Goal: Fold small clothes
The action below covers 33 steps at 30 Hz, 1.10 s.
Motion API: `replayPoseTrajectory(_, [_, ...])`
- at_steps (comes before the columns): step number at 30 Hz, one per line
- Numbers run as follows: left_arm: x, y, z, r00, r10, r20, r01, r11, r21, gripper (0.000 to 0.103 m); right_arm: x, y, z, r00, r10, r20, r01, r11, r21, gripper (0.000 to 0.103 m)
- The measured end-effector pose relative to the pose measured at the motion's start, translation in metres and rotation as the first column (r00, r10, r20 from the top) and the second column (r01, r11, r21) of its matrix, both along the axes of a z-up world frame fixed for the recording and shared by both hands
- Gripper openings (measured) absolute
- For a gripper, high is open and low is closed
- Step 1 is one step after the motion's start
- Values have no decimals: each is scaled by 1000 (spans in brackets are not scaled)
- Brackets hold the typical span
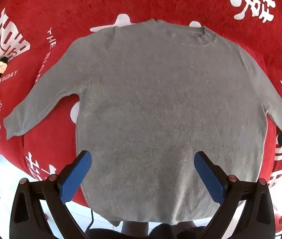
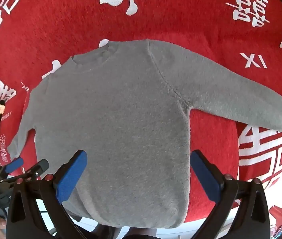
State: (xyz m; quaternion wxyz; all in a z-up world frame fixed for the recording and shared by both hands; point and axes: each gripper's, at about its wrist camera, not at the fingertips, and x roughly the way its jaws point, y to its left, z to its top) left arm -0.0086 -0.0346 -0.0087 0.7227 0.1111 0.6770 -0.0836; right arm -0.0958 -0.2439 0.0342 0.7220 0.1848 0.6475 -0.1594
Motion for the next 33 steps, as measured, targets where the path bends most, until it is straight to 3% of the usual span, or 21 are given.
replayPoseTrajectory(33, [-10, 1, -4, 1000, 9, -16, -9, 1000, 17, 103, -3, -2, -3, 998, 49, -26, -49, 999, -17, 103])
